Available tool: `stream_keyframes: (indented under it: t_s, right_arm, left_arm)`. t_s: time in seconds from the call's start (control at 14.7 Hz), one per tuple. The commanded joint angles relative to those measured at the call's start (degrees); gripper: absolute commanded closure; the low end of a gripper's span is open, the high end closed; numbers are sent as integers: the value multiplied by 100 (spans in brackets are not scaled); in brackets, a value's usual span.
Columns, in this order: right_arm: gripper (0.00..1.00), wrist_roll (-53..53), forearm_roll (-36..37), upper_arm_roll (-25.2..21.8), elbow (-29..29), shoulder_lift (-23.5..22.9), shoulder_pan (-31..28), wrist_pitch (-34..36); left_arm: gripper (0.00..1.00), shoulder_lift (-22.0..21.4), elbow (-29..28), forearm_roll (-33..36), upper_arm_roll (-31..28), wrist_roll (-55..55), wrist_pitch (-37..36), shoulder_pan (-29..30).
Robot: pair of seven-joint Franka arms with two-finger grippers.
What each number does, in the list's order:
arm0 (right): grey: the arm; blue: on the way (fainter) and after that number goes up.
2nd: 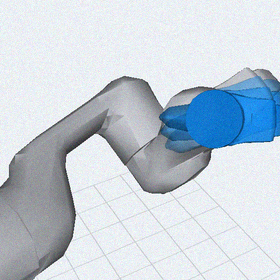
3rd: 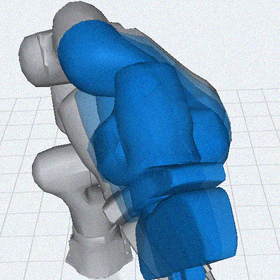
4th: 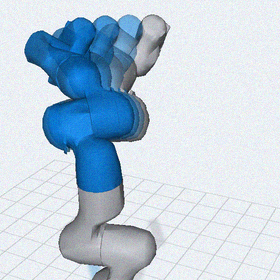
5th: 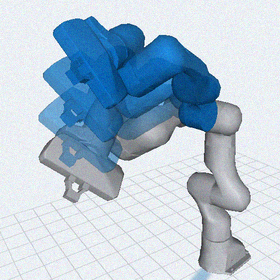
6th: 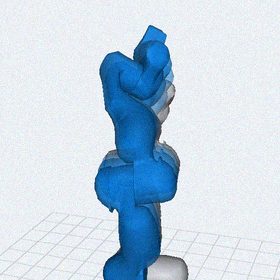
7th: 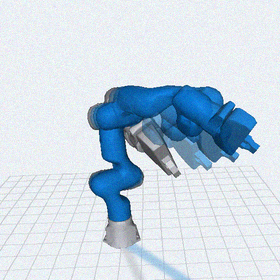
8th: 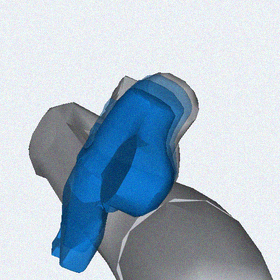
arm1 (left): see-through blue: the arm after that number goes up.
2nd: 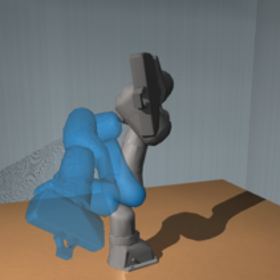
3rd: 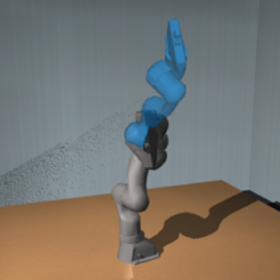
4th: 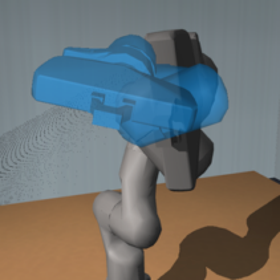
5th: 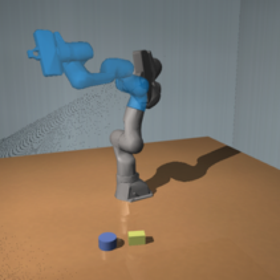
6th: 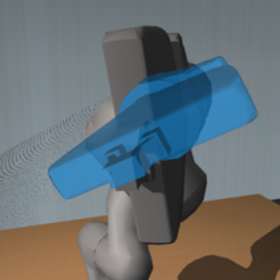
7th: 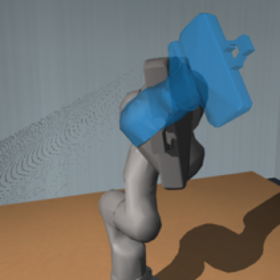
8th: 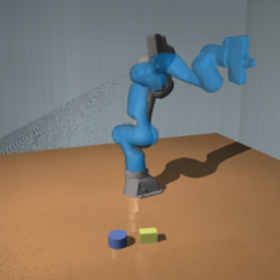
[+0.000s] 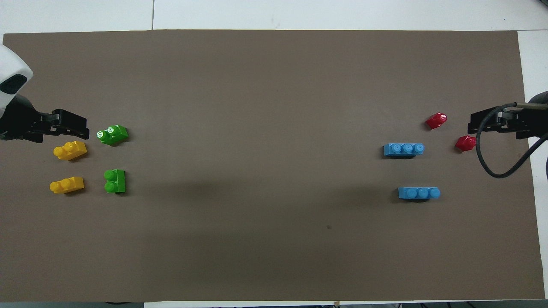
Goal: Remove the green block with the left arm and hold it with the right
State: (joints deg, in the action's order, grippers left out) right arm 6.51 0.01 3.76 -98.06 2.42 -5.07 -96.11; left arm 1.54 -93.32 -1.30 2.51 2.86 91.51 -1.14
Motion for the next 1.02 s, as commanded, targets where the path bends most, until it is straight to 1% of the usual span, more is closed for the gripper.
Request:
stream_keyframes:
  t_s: [0.0, 0.61, 0.75, 0.95]
  right_arm:
    - [0, -62, 96, 28, -108, 118, -30, 66]
    - [0, -53, 96, 28, -117, 118, -3, 57]
    - [0, -53, 96, 37, -117, 118, -3, 48]
    - [0, -53, 96, 28, -117, 127, -3, 48]
  left_arm:
    - [0, 48, 139, 113, -84, 92, -124, -88]
    - [0, 39, 148, 113, -111, 109, -186, -88]
    - [0, 39, 270, 113, -102, 109, -291, -88]
    - [0, 31, 297, 113, -102, 109, -309, -88]
